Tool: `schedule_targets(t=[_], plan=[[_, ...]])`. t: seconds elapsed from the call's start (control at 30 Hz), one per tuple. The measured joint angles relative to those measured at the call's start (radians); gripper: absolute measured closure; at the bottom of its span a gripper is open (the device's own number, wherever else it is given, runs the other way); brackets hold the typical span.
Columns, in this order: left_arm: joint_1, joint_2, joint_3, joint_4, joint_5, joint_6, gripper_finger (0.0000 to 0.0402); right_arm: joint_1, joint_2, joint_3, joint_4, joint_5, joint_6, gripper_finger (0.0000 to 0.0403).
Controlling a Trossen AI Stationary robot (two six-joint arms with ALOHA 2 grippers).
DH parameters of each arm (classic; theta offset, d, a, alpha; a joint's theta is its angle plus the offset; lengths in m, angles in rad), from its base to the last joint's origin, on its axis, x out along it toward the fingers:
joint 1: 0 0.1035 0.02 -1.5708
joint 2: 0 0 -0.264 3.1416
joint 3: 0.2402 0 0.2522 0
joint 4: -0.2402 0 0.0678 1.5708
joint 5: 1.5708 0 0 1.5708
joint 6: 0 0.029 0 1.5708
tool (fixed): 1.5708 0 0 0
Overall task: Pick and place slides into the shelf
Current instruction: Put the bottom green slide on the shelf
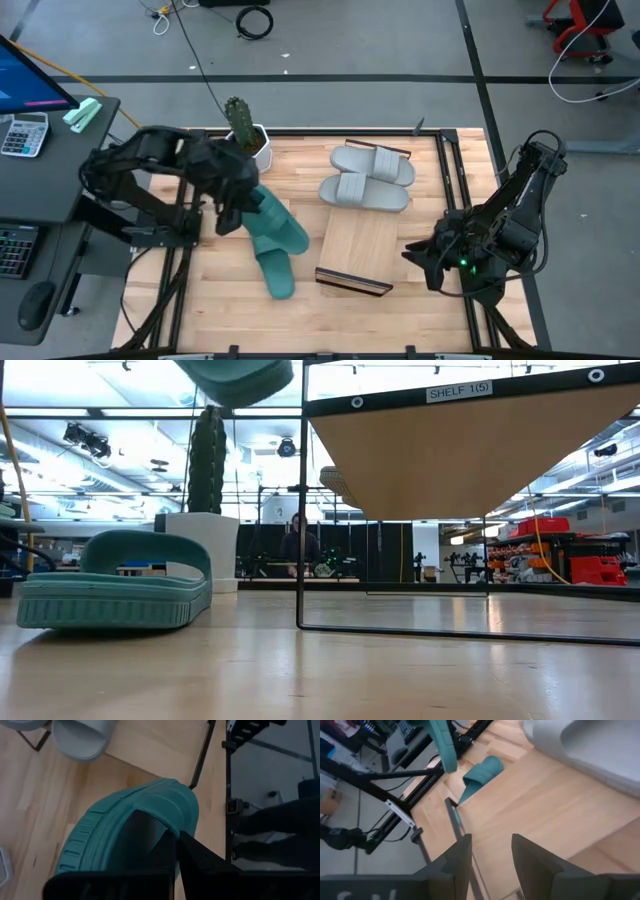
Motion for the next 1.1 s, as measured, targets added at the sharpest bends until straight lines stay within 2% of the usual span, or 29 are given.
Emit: schedule_targets(t=[0.3,0.43,0.67,0.77,0.87,1.0,1.1], plan=[[0.098,0.123,0.098,-0.079,0.119,0.157,0.0392,0.000,0.000,0.000,-0.015,0.018,-0.002,0.0257],[0.122,0.164,0.184,-0.147,0.123,0.209,0.0392,0.000,0.000,0.000,-0.017,0.018,-0.005,0.0257],[0.146,0.217,0.353,-0.143,0.130,0.286,0.0392,0.000,0.001,0.000,-0.023,0.019,-0.042,0.0257],[0.147,0.242,0.397,-0.143,0.187,0.311,0.0392,0.000,0.001,0.000,-0.026,0.018,-0.051,0.0257],[0.146,0.243,0.392,-0.145,0.239,0.333,0.0392,0.000,0.001,0.000,-0.029,0.016,-0.052,0.0257],[0.146,0.260,0.390,-0.145,0.229,0.388,0.0392,0.000,0.001,0.000,-0.029,0.014,-0.052,0.0257],[0.146,0.266,0.390,-0.145,0.135,0.463,0.0392,0.000,0.001,0.000,-0.029,0.014,-0.052,0.0257]])
